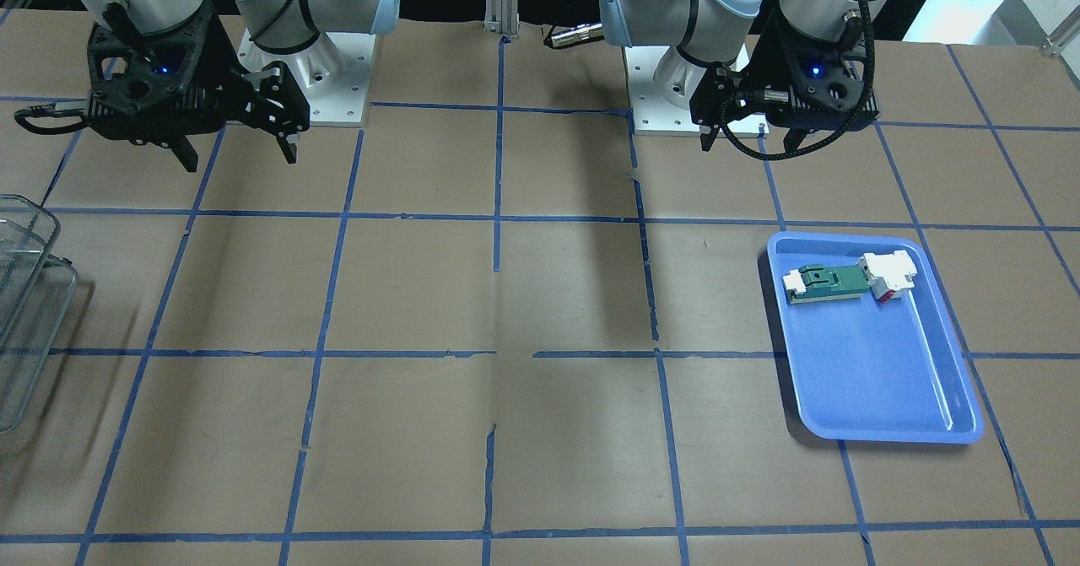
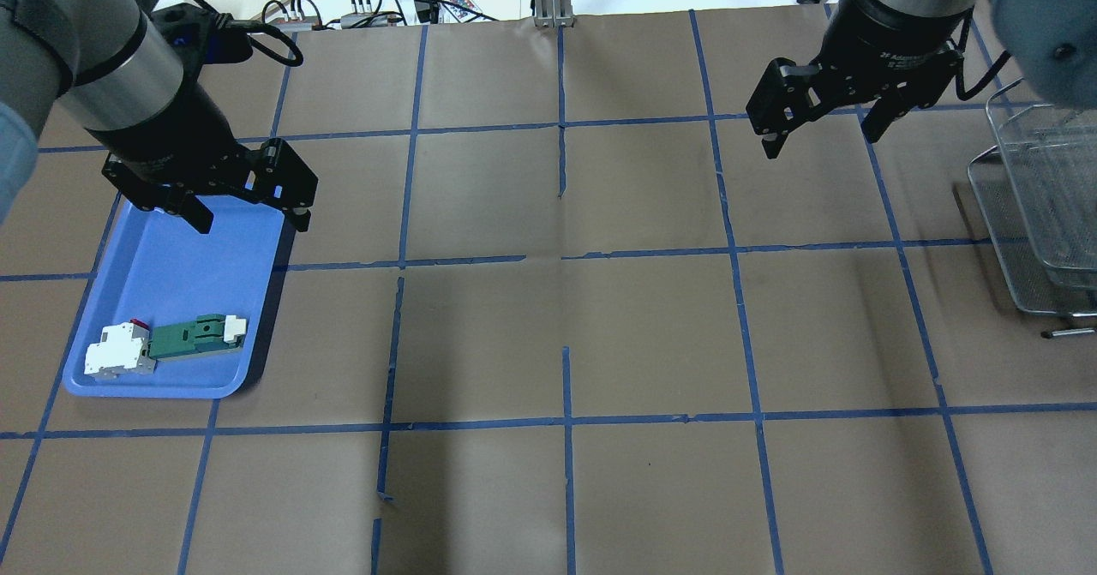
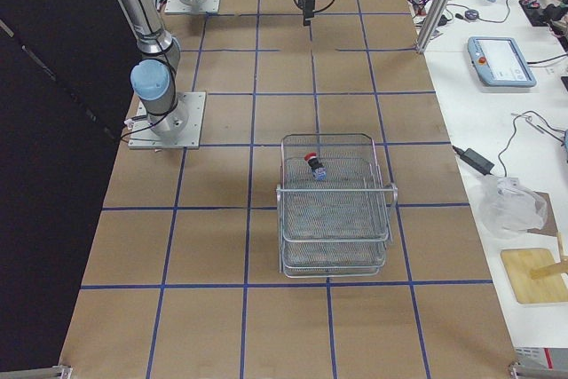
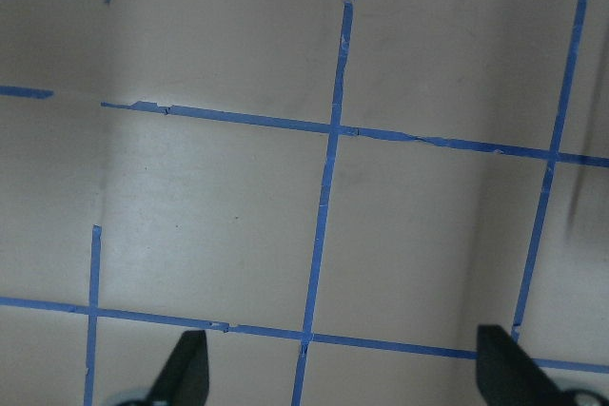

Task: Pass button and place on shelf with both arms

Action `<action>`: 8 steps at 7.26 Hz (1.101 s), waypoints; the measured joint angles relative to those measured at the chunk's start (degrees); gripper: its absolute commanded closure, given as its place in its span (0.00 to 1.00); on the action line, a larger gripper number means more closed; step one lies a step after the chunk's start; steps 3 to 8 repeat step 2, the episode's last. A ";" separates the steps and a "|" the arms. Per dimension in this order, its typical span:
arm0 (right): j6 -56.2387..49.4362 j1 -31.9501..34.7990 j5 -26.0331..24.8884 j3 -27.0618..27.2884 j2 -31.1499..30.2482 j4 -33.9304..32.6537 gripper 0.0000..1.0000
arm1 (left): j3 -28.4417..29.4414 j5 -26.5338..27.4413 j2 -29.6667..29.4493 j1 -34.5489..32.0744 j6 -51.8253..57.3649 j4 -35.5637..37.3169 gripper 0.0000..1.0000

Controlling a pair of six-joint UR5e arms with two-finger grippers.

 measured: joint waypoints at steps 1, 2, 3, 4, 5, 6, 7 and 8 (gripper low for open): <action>0.13 -0.26 0.07 -0.69 0.06 0.48 0.00 | -0.50 0.11 0.48 0.00 0.02 -0.04 0.00; 0.17 -0.35 -0.02 -0.82 0.06 0.68 0.00 | -0.73 0.16 0.80 0.00 0.03 -0.04 0.00; 0.17 -0.35 -0.02 -0.82 0.06 0.68 0.00 | -0.73 0.16 0.80 0.00 0.03 -0.04 0.00; 0.17 -0.35 -0.02 -0.82 0.06 0.68 0.00 | -0.73 0.16 0.80 0.00 0.03 -0.04 0.00; 0.17 -0.35 -0.02 -0.82 0.06 0.68 0.00 | -0.73 0.16 0.80 0.00 0.03 -0.04 0.00; 0.17 -0.35 -0.02 -0.82 0.06 0.68 0.00 | -0.73 0.16 0.80 0.00 0.03 -0.04 0.00; 0.17 -0.35 -0.02 -0.82 0.06 0.68 0.00 | -0.73 0.16 0.80 0.00 0.03 -0.04 0.00; 0.17 -0.35 -0.02 -0.82 0.06 0.68 0.00 | -0.73 0.16 0.80 0.00 0.03 -0.04 0.00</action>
